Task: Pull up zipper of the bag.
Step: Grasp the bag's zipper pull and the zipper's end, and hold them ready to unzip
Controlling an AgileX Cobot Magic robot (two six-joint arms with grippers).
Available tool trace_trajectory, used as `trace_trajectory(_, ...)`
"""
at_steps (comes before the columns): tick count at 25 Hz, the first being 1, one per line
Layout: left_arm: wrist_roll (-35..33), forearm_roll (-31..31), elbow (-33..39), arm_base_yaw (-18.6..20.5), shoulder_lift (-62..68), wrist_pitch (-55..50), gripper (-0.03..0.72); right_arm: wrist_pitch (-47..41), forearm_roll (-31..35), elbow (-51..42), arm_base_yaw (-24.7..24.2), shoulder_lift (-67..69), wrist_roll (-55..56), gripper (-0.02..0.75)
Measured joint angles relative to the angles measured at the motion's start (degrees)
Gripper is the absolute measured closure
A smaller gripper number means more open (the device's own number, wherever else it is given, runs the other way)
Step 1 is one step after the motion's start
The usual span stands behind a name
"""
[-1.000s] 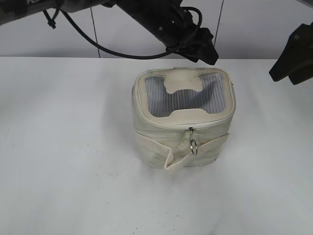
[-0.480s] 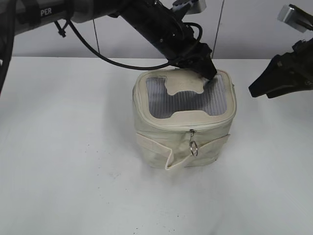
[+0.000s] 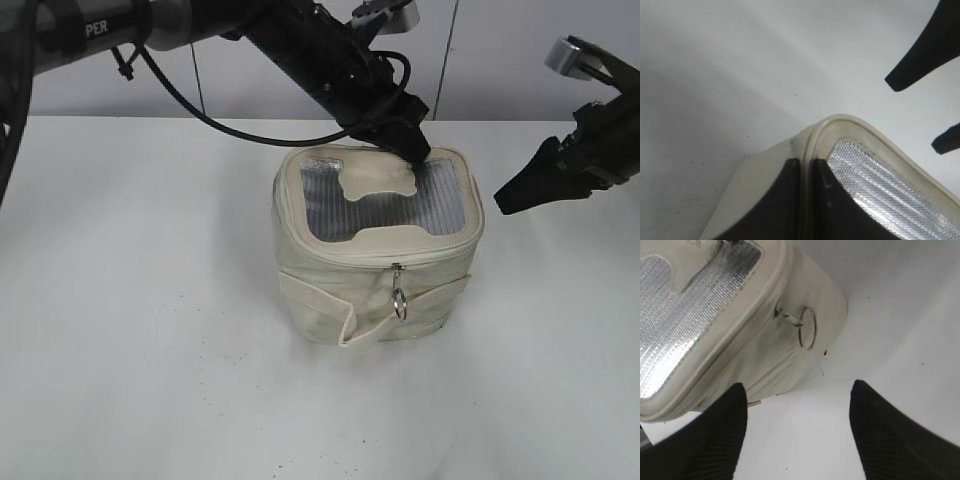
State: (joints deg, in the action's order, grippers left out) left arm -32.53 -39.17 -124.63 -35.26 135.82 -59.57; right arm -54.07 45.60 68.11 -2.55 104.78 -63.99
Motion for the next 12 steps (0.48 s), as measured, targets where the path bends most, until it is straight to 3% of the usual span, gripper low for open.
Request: trace_trajectory(12,-0.1,1.0,-2.7,0.0,0.3,-3.4,0.646,0.5,6.5,0.0,0.0,4.3,-9.3,0.267)
